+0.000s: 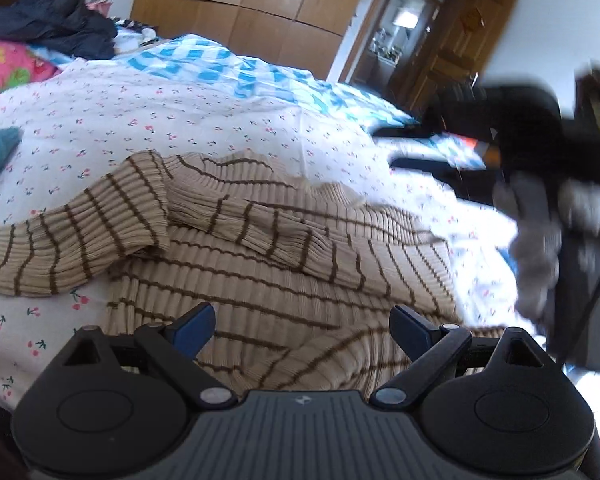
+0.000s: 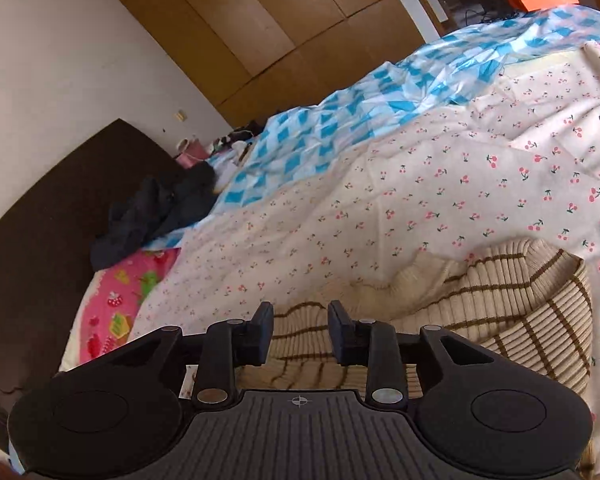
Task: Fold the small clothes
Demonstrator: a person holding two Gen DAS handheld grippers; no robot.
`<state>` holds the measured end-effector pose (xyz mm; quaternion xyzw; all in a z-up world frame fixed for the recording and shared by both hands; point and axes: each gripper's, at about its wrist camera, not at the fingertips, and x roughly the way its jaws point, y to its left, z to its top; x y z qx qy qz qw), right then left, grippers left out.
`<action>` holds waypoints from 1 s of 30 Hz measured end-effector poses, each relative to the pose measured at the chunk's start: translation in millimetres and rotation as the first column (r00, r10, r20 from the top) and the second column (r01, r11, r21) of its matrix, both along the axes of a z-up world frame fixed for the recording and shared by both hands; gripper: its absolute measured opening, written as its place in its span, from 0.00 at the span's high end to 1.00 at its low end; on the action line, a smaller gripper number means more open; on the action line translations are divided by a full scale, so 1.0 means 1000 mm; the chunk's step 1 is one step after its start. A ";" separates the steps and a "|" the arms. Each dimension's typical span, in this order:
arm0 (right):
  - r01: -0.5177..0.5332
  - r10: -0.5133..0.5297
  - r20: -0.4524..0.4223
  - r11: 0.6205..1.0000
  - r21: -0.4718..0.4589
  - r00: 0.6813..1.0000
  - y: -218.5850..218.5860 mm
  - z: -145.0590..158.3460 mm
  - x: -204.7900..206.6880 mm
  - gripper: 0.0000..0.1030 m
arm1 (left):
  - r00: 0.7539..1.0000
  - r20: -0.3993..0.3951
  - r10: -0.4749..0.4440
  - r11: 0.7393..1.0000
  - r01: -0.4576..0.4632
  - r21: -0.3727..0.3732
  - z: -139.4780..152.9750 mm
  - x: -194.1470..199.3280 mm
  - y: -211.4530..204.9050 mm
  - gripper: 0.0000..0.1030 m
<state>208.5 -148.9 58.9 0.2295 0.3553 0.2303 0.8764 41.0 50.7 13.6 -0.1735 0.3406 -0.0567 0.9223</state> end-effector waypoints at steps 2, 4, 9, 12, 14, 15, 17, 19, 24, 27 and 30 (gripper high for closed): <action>0.019 -0.021 -0.021 0.998 -0.066 1.000 -0.007 -0.009 -0.006 0.70 | 1.000 0.000 0.001 1.000 -0.001 -0.014 0.000 0.001 0.004 0.05; 0.029 -0.034 -0.029 0.983 -0.179 0.999 -0.013 -0.025 -0.012 0.70 | 1.000 0.000 0.002 1.000 -0.002 -0.022 0.000 0.000 0.005 0.05; 0.131 -0.214 -0.119 0.865 -0.484 0.970 -0.042 -0.084 -0.005 0.75 | 0.999 0.002 0.042 0.999 -0.042 0.034 0.000 0.000 0.007 0.05; 0.156 -0.231 -0.135 0.896 -0.416 0.964 -0.060 -0.087 -0.010 0.74 | 0.996 -0.018 0.082 0.996 -0.082 0.030 -0.002 0.003 0.016 0.05; 0.161 -0.220 -0.100 0.898 -0.408 0.970 -0.056 -0.076 -0.014 0.69 | 0.992 -0.034 0.119 0.993 -0.118 0.030 -0.002 0.002 0.026 0.05; 0.157 -0.204 -0.071 0.897 -0.414 0.976 -0.051 -0.069 -0.016 0.69 | 0.990 -0.031 0.140 0.989 -0.139 0.039 0.000 0.000 0.031 0.05; 0.121 -0.141 -0.018 0.902 -0.414 0.990 -0.035 -0.053 -0.020 0.69 | 0.983 -0.013 0.184 0.981 -0.183 0.064 0.005 -0.009 0.041 0.05; 0.055 -0.054 0.013 0.918 -0.392 0.998 -0.014 -0.041 -0.024 0.69 | 0.974 -0.002 0.228 0.969 -0.227 0.095 0.009 -0.018 0.050 0.05; -0.162 0.197 0.058 0.914 -0.372 0.979 0.061 -0.028 -0.036 0.69 | 0.947 0.006 0.322 0.940 -0.320 0.116 0.015 -0.036 0.079 0.05; -0.283 0.331 0.067 0.881 -0.380 0.941 0.106 -0.023 -0.050 0.68 | 0.934 0.012 0.358 0.929 -0.357 0.100 0.015 -0.048 0.091 0.05; -0.374 0.429 0.051 0.835 -0.404 0.902 0.143 -0.023 -0.063 0.68 | 0.927 0.031 0.373 0.924 -0.374 0.085 0.014 -0.058 0.097 0.05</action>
